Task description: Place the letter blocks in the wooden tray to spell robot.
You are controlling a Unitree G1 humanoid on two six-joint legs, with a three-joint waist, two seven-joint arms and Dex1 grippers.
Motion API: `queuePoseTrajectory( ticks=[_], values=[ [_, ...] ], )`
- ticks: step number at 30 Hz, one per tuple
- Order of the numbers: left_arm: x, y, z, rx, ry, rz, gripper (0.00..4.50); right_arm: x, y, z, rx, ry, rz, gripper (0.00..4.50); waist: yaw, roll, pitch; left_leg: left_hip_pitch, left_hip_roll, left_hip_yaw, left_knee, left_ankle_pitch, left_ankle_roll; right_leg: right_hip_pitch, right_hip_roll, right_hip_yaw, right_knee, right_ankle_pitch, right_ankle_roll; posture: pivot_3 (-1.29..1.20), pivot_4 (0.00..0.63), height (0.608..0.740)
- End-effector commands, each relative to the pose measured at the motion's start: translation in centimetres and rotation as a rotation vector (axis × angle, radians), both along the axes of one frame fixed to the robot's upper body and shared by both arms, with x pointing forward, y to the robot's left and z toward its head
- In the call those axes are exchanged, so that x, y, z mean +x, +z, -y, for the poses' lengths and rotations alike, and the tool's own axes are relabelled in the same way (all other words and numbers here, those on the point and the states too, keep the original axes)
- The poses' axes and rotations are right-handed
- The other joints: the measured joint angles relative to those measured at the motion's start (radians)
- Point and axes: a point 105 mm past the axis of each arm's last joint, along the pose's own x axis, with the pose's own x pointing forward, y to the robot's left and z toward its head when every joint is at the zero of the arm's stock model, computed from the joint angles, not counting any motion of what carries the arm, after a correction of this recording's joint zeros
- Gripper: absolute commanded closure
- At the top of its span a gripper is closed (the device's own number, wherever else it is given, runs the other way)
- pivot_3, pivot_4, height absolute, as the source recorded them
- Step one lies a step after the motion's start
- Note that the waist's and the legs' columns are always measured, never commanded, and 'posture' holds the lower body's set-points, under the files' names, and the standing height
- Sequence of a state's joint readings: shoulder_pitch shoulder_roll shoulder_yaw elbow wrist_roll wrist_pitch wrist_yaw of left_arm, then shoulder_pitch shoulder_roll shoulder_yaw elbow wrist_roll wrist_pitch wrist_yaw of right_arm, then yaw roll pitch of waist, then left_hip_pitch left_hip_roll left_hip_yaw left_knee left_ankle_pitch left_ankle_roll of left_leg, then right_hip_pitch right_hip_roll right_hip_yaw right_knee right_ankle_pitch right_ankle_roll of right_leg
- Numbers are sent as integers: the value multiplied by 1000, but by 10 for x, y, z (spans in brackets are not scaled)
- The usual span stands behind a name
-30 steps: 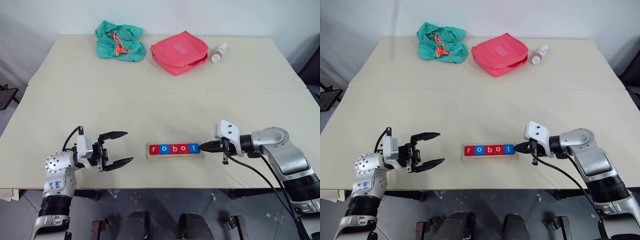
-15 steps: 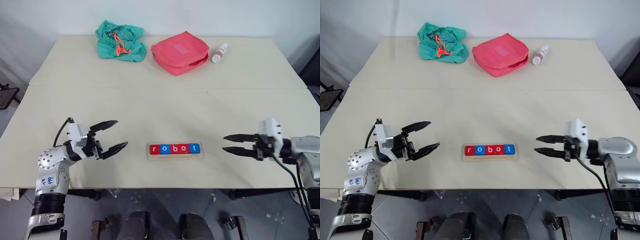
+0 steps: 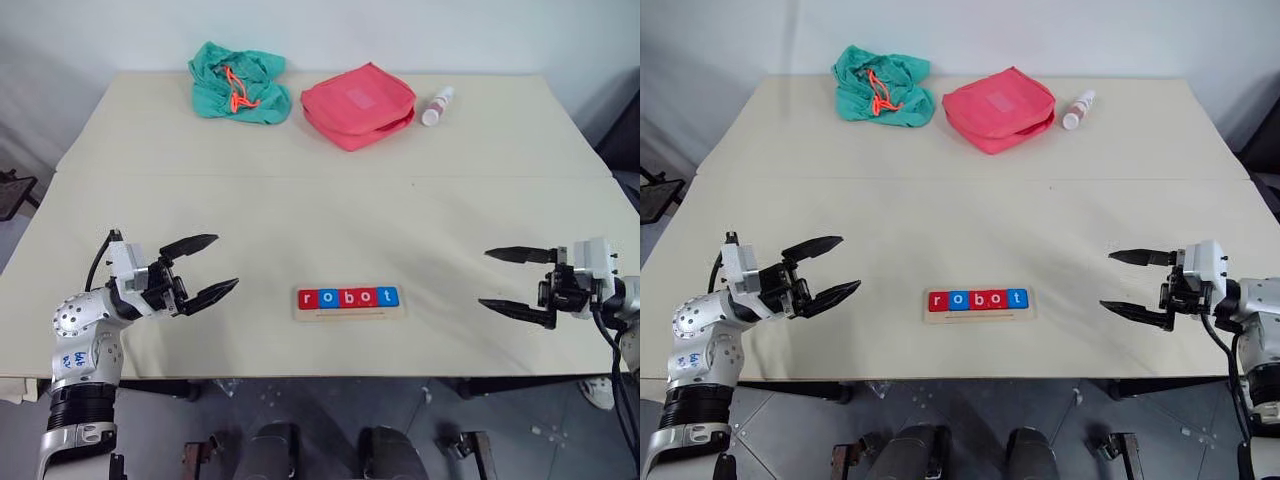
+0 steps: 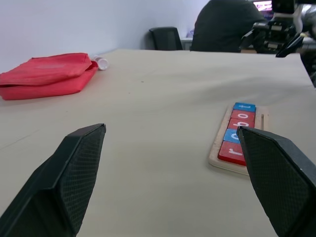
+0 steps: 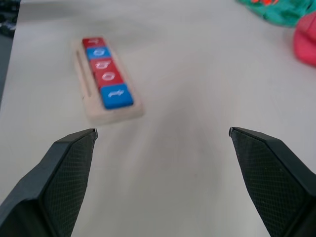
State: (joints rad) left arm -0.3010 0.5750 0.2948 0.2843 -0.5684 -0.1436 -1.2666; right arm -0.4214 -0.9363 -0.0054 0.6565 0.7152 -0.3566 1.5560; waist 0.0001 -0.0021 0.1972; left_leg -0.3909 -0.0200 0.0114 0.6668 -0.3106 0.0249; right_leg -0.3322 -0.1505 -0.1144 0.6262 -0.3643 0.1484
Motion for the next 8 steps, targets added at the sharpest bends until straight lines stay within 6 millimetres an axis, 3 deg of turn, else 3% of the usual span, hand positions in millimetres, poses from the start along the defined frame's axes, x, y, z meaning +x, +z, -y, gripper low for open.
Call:
queuePoseTrajectory(
  ticks=[1, 8],
  values=[
    [-5, 8, -6, -4, -6, 37, 0, -7, 8, 8, -7, 29, 15, 28, 2, 0, 0, 0, 0, -1, 0, 0, 0, 0, 0, 0, 0, 0, 0, 0, 150, 740],
    [-3, 10, -10, 6, 2, 63, 0, -5, 11, 8, 7, 33, 12, 28, -1, 0, 0, 0, 0, -1, 1, 0, 0, 2, 0, -1, -2, 0, 0, 0, 150, 740]
  ],
)
